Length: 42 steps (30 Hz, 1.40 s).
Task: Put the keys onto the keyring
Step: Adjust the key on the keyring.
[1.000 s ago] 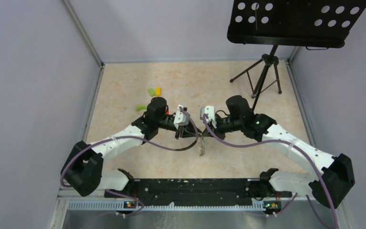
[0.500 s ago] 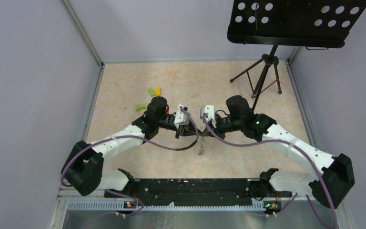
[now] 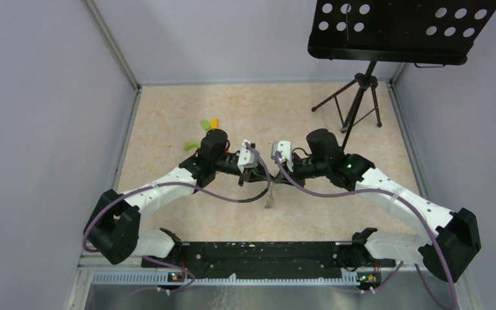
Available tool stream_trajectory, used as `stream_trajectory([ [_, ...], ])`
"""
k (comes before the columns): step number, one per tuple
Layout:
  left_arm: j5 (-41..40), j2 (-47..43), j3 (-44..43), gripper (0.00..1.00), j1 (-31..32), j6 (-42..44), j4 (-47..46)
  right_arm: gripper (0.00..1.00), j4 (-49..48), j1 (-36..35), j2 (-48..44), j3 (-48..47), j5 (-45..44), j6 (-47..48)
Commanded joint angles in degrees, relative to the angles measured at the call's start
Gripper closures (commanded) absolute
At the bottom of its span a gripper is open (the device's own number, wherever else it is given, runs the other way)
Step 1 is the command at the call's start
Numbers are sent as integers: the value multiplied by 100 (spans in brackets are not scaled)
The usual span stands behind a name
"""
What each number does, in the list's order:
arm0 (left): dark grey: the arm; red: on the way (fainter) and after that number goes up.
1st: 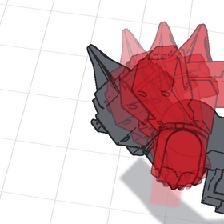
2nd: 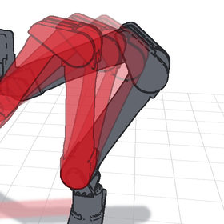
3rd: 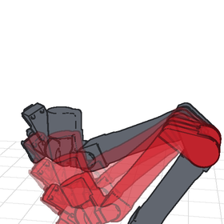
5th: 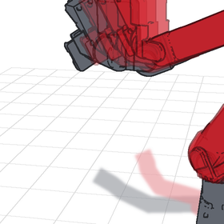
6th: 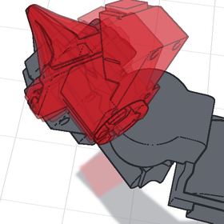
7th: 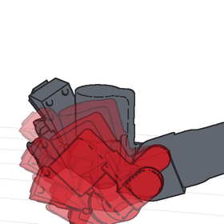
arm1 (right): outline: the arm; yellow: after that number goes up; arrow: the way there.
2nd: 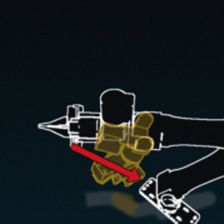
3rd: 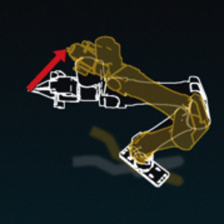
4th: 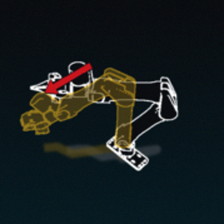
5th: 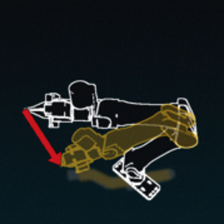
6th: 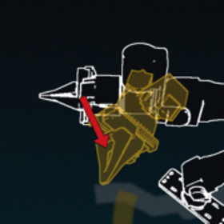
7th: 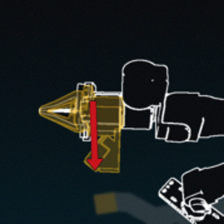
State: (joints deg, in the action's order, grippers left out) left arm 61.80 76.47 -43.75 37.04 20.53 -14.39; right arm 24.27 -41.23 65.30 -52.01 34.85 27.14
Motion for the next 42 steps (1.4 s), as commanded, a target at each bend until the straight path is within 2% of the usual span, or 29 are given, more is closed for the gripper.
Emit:
stream_trajectory([
  [1,90,-61,-310,100,19,105,64,91,-535,121,-216,-44,7,-215],
  [4,191,-42,-447,100,2,-73,93,81,-548,292,-279,-46,205,-331],
  [10,341,-13,-696,100,-21,-349,262,68,-530,571,-454,11,495,-393],
  [27,474,-5,-538,100,-39,-1163,-490,66,-517,651,-417,60,973,-226],
  [30,474,21,-513,100,-39,-1211,-553,68,-576,651,-408,51,1054,-256],
  [39,457,61,-438,100,-51,-1368,-753,100,-582,651,-427,3,1201,-250],
  [42,419,45,-368,100,-84,-1363,-823,100,-462,651,-518,-66,1065,-169],
])
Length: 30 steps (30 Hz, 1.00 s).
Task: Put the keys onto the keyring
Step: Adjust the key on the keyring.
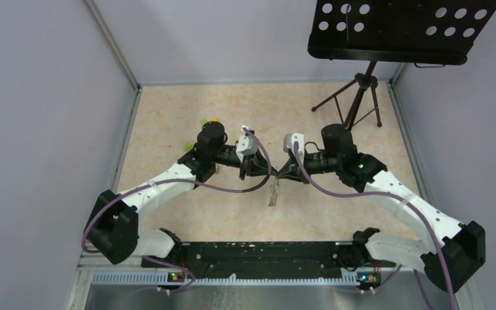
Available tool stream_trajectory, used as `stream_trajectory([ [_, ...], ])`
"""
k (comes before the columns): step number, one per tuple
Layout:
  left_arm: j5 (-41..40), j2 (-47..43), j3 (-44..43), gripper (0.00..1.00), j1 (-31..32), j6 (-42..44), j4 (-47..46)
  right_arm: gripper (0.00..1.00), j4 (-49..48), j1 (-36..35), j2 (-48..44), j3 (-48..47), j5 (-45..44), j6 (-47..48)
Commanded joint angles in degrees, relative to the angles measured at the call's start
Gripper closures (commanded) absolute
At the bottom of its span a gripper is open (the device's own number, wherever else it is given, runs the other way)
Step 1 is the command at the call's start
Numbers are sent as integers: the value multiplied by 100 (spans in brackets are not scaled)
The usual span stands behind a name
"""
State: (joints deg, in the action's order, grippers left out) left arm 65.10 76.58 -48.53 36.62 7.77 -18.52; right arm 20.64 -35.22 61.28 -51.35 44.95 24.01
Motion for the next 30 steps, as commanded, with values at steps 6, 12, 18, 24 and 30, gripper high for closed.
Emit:
stream_trajectory([
  [6,-233,-30,112,86,-85,486,-210,100,986,-245,154,-886,-885,587],
  [12,-408,6,-35,47,-72,1034,250,100,2049,-701,766,-1795,-1783,779],
  [18,-364,-34,147,42,-76,988,-57,100,2445,-955,1072,-2129,-2226,804],
  [24,-415,-42,251,54,-75,969,-143,100,2595,-1081,1207,-2263,-2483,821],
  [30,-380,94,277,59,-76,905,-228,100,2662,-1165,1290,-2381,-2610,787],
])
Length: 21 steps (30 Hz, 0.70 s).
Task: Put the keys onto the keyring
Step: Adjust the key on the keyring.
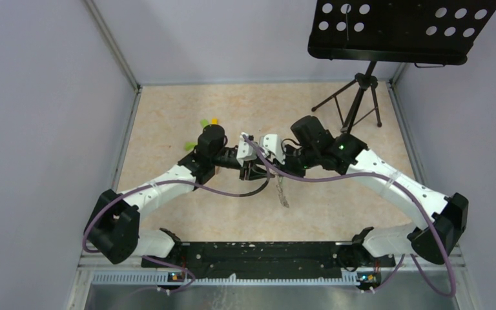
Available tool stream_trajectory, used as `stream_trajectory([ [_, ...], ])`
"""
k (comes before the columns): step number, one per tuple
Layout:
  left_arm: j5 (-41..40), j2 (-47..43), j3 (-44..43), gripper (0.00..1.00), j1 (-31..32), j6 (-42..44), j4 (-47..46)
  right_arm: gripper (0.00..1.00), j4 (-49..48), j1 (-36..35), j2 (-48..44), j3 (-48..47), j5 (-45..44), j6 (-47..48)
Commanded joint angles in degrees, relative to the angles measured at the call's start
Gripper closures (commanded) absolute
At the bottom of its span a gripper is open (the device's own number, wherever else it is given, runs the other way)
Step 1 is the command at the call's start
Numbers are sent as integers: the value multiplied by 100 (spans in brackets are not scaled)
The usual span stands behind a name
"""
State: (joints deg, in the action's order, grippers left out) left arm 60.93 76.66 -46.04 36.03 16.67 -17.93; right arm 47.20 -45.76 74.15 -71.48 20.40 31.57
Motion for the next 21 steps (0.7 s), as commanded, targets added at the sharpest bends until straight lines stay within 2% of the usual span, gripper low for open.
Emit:
stream_trajectory([
  [1,44,100,25,59,-13,-10,-300,100,20,-129,7,-383,-178,32],
  [10,90,266,14,64,-17,-166,-426,100,19,-181,24,-423,-256,-9],
  [15,144,296,28,62,-17,-201,-470,100,-45,-179,-7,-382,-163,-27],
  [21,306,111,450,59,-100,-507,-1311,100,-287,-184,-192,-93,-241,-68],
])
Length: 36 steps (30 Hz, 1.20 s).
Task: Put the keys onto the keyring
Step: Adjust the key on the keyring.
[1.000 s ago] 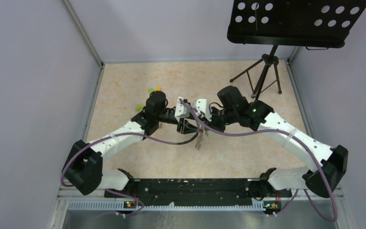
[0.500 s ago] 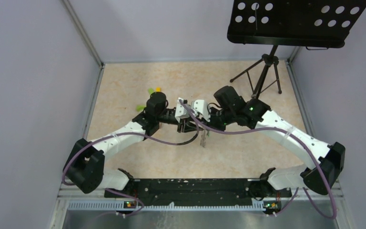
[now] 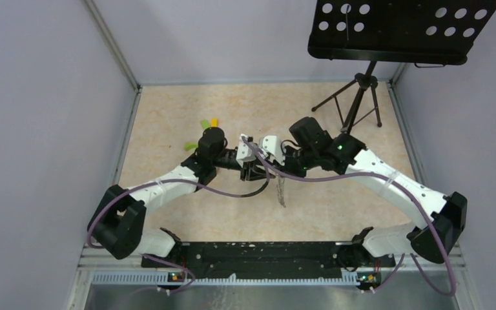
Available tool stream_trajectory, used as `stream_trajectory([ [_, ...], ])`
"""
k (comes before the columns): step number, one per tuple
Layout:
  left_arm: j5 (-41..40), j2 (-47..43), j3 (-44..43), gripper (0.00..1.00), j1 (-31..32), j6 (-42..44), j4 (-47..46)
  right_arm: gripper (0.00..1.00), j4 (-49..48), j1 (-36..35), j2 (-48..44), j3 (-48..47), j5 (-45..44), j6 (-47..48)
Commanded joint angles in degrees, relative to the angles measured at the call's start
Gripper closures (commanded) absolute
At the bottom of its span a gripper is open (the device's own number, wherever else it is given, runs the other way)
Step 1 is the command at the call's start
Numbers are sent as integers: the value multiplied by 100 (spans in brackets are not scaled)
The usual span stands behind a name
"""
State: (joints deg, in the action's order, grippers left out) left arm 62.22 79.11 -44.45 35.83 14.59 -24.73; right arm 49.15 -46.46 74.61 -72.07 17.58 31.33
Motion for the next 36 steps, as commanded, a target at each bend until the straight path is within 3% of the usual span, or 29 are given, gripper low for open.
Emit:
stream_trajectory([
  [1,209,-170,360,59,-97,-326,-777,100,-526,-111,-276,10,28,-43],
  [8,329,-181,416,60,-126,-366,-997,100,-543,-115,-327,15,111,-29],
  [36,403,157,215,83,-123,-929,-1587,100,-470,-111,-179,64,255,15],
])
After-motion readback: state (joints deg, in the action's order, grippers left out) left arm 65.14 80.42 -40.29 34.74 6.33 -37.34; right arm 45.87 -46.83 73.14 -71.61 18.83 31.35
